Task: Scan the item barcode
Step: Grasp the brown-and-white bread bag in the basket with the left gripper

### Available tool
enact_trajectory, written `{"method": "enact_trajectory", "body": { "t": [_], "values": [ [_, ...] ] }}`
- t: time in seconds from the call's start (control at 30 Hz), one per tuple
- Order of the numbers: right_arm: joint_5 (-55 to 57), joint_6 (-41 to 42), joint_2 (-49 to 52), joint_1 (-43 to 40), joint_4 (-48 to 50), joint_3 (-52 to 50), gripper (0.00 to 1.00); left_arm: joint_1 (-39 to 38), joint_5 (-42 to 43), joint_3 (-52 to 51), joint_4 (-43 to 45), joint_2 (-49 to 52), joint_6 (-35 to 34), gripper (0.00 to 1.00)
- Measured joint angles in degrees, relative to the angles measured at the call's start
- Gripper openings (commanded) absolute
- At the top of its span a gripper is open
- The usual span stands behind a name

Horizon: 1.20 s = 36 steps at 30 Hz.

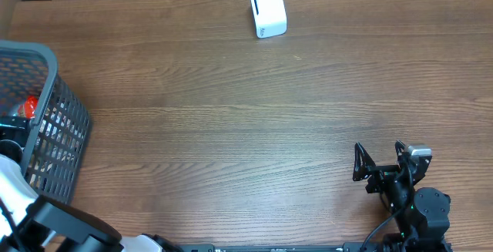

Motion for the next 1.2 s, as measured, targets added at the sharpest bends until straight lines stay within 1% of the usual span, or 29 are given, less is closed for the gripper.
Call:
{"method": "enact_trajectory", "body": {
  "t": [0.1,0.23,0.33,0.43,0.77,0.97,1.2],
  "values": [
    [0.0,0.0,0.0,0.0,0.0,0.0,1.00,-0.1,1.5,5.6,-6.8,1.5,1.8,1.00],
    [0.0,0.0,0.0,0.0,-0.1,0.0,1.00,-0.1,2.5,18.5,-15.0,2.0,3.6,1.00],
    [0.0,0.0,0.0,0.0,-0.1,0.0,1.00,-0.1,2.6,27.3,-17.7,1.7,4.6,1.00],
    [0.0,0.0,0.0,0.0,-0.1,0.0,1.00,-0.1,1.2,30.9,-17.5,1.1,5.2,1.00],
    [0.0,0.0,0.0,0.0,-0.1,0.0,1.00,0.3,-9.3,31.4,-19.8,2.9,5.0,1.00],
    [0.0,0.0,0.0,0.0,-0.1,0.0,1.00,0.4,-11.2,31.4,-20.7,7.3,1.9,1.00],
    [0.0,0.0,0.0,0.0,-0.1,0.0,1.00,0.4,-11.4,31.4,-22.4,14.7,0.6,1.00]
  ]
}}
